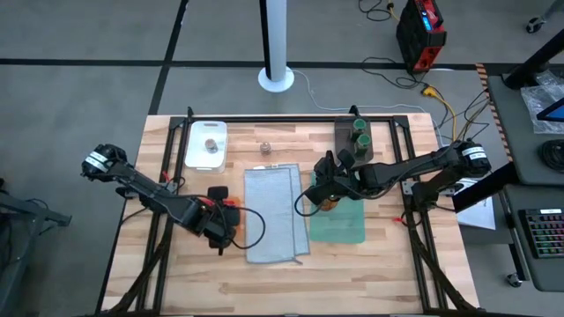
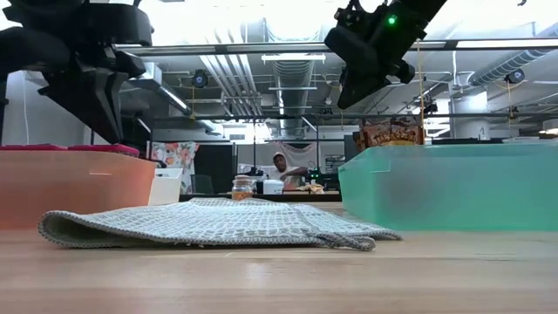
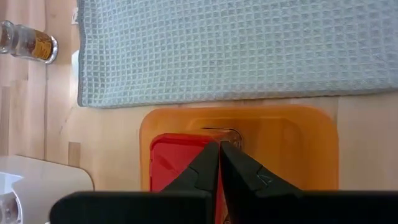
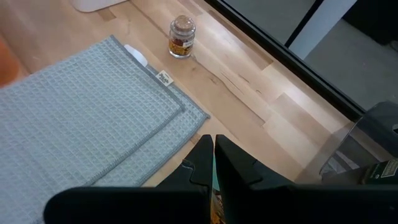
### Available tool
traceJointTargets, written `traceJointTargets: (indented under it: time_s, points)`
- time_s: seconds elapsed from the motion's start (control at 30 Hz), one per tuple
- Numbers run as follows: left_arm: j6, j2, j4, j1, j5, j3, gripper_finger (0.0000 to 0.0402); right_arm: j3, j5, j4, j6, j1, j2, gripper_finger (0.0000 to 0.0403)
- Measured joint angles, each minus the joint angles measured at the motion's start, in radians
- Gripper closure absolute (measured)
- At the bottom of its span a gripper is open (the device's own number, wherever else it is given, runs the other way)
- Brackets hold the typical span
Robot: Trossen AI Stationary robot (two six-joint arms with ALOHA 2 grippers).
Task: Sort spices by type
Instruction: Put the brown seasoning bottle into the white bin
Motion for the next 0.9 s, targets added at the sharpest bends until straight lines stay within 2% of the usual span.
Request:
traceJointTargets:
  time_s: [0.23, 0.37, 0.53, 0.6, 0.73, 0.9]
  points:
    - [0.011, -0.034, -0.027, -0.009, -0.006, 0.026, 0.0401, 0.005, 0.0, -0.001, -0.004, 0.0, 0.0, 0.0394]
    - [0.034, -0.117, -0.031, -0.04, -0.105, 0.049, 0.0401, 0.063, 0.0, 0.026, -0.07, -0.001, 0.001, 0.0394]
    - [0.041, -0.246, -0.001, -0.046, -0.187, 0.048, 0.0401, 0.116, -0.004, 0.218, -0.276, -0.007, 0.009, 0.0394]
    - [0.034, -0.286, 0.02, -0.046, -0.235, 0.047, 0.0401, 0.137, -0.036, 0.288, -0.334, -0.021, 0.014, 0.0394]
    - [0.033, -0.34, 0.054, -0.046, -0.322, 0.048, 0.0401, 0.196, -0.126, 0.341, -0.354, -0.071, 0.051, 0.0394]
    - [0.053, -0.382, 0.051, -0.046, -0.397, 0.048, 0.0402, 0.295, -0.133, 0.328, -0.367, -0.132, 0.135, 0.0394]
